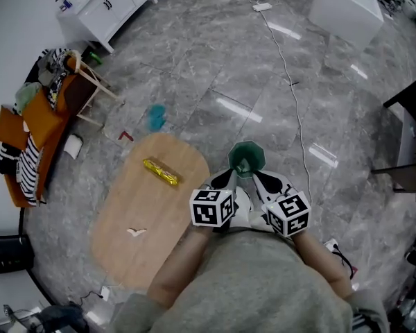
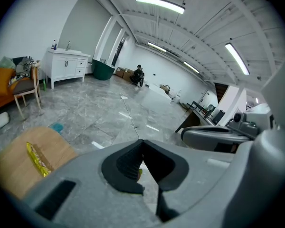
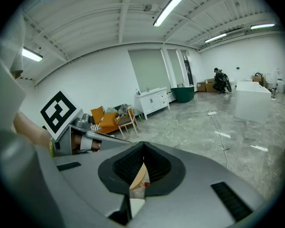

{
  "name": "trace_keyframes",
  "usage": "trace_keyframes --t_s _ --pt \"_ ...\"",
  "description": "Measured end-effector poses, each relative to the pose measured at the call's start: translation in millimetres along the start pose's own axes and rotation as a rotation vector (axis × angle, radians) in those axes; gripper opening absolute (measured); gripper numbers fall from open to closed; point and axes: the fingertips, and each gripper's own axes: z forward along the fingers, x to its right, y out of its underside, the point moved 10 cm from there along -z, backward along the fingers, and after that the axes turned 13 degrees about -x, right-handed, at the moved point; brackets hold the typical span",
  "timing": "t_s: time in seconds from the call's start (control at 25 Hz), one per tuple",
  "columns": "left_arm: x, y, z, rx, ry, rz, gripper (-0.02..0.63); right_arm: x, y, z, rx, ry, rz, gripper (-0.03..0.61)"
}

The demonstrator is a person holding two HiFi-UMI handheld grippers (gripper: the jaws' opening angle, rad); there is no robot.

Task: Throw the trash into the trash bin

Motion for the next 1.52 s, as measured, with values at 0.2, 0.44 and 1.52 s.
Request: trace_keyframes --t_s 0.2,0.44,1.52 --pt "4.0 3.4 -11.7 0.029 -0.013 -0.006 0.009 -7.9 -5.4 -6.1 0.02 -0.02 -0.036 0.009" --pt "9.3 12.4 -20.0 0.062 -0.029 -0.02 0.009 -12.1 -3.7 -11.3 0.032 -0.041 -0.07 0.009" --pt "-10.4 57.4 -65.7 0.171 -0.16 -0.199 0.009 -48.5 -16.2 8.2 -0.007 -0.212 -0.226 0.009"
